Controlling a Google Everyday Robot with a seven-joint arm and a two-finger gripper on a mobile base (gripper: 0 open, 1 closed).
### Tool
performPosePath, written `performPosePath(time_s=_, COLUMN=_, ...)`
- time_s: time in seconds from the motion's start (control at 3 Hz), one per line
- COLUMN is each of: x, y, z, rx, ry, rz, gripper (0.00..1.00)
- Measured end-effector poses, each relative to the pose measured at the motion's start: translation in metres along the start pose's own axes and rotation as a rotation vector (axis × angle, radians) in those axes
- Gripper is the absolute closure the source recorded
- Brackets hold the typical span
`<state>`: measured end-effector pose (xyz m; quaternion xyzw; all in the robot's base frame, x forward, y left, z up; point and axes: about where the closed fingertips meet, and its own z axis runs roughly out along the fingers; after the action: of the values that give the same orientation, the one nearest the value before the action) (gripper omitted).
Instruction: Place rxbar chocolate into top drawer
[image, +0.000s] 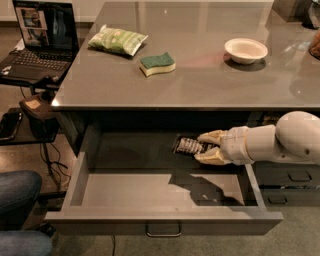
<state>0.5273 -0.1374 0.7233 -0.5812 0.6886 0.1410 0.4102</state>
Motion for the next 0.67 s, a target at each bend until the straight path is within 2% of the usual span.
performPosePath(time_s=0.33, x=-0.001, y=0.0, z=0.0, rx=-0.002, ry=0.0, rz=-0.001, gripper=1.0)
performPosePath(time_s=0.67, x=0.003, y=0.015, z=0.027, rx=-0.043, ry=-0.004, rz=-0.002, gripper=1.0)
